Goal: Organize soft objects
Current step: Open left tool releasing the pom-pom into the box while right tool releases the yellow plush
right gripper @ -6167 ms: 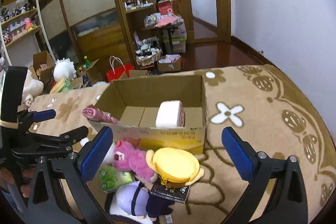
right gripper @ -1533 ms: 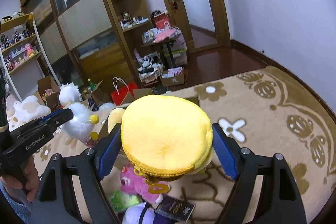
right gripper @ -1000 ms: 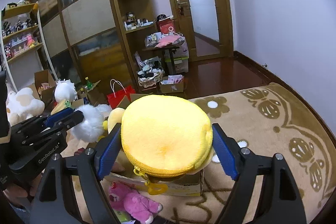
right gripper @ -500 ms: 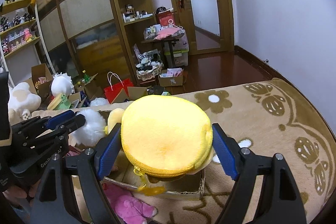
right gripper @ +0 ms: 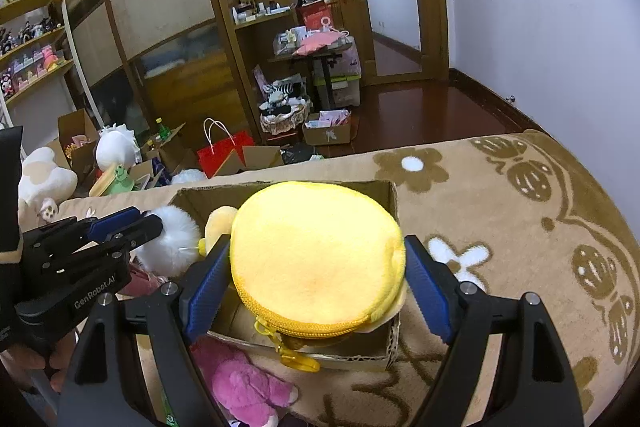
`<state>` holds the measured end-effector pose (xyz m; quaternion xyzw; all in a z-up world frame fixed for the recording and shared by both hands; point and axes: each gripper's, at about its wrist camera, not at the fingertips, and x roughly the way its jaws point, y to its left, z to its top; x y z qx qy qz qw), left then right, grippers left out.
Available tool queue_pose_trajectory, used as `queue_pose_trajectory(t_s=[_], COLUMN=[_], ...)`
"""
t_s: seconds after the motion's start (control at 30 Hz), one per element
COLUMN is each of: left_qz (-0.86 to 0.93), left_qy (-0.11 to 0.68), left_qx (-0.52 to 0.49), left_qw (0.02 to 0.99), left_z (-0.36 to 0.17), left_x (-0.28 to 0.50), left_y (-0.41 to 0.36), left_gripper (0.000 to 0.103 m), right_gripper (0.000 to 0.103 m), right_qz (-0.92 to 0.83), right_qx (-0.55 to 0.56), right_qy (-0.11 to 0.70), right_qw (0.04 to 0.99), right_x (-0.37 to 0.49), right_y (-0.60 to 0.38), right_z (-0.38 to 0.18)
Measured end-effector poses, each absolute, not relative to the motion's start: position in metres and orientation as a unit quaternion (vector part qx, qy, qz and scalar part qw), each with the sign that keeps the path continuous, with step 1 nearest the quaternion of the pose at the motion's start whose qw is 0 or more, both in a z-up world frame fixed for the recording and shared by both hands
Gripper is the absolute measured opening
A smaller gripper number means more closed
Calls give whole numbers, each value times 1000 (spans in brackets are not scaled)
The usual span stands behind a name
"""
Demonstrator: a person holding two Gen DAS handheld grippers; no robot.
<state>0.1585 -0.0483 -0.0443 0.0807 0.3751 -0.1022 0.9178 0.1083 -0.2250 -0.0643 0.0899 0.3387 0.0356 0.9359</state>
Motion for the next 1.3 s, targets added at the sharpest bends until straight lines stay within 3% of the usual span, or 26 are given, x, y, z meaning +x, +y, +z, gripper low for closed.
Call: queue_pose_trajectory(t_s=[0.6,0.73,0.93,1.0,1.03,1.3], left_qz=[-100,-90,-84,-85,-85,-80], left_qy=[403,402,399,400,402,387], left_qx=[73,75,74,73,72,69], left_qw=[907,908,910,909,909,916], left_z=[-55,-55,-50,-49,-49,-37], left_x=[165,166,164,161,161,147], left_y=[-42,-40,-36,-35,-34,-29], left_gripper=[31,47,55,56,60,86], right_gripper=[89,90,91,99,103,103], right_qz=[48,49,49,48,46,36], right_qx=[97,101,111,113,112,115], right_qy=[353,362,369,364,360,348], right_qw=[930,925,922,923,925,930], right_x=[121,122,119,117,116,103], right_y=[-222,-223,-225,-226,-225,-228], right_z=[-76,-80,-79,-75,-73,-59])
